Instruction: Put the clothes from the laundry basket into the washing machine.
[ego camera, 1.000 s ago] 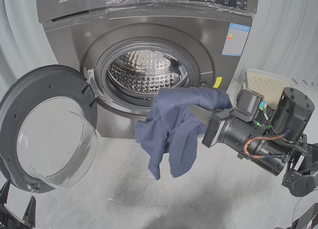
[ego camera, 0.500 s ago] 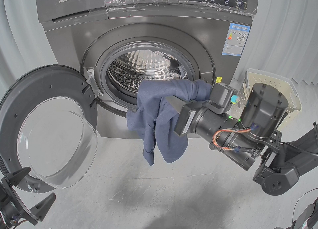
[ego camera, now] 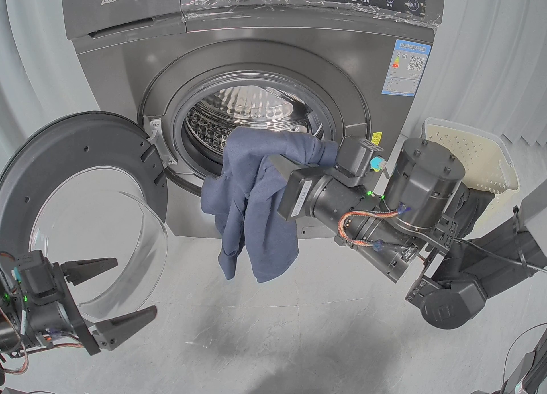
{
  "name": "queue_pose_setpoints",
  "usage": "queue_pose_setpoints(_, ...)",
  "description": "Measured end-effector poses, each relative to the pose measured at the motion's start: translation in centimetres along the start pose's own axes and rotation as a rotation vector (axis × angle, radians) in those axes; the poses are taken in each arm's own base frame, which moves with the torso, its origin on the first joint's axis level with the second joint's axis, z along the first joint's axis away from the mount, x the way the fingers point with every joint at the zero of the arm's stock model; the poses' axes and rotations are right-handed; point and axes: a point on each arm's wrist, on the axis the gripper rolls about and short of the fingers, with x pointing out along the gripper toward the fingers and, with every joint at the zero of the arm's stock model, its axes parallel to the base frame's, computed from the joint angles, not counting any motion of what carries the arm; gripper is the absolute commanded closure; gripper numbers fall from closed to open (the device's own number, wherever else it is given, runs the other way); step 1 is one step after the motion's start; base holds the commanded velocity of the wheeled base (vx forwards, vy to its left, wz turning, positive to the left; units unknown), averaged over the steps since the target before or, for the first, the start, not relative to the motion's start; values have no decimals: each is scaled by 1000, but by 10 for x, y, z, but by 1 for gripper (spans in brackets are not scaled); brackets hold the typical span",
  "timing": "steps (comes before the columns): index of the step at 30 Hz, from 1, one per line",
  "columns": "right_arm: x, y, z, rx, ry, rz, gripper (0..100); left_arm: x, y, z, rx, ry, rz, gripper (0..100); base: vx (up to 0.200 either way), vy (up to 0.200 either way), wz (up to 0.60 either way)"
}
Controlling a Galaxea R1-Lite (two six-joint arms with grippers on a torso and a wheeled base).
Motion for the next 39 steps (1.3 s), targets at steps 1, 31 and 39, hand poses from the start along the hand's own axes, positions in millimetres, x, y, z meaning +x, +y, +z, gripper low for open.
queue_pose_setpoints(1, 1, 0, 0, 0, 0, 0, 100, 6, 0, 1, -3, 4, -18, 0, 0, 0, 0)
queue_pose_setpoints(31, 1, 3, 4, 4, -43, 3, 100, 151, -7, -12, -117, 176, -238, 0, 0, 0, 0)
queue_pose_setpoints(39, 0, 5, 4, 5, -43, 9, 100, 179, -4, -26, -152, 176, -232, 0, 0, 0, 0)
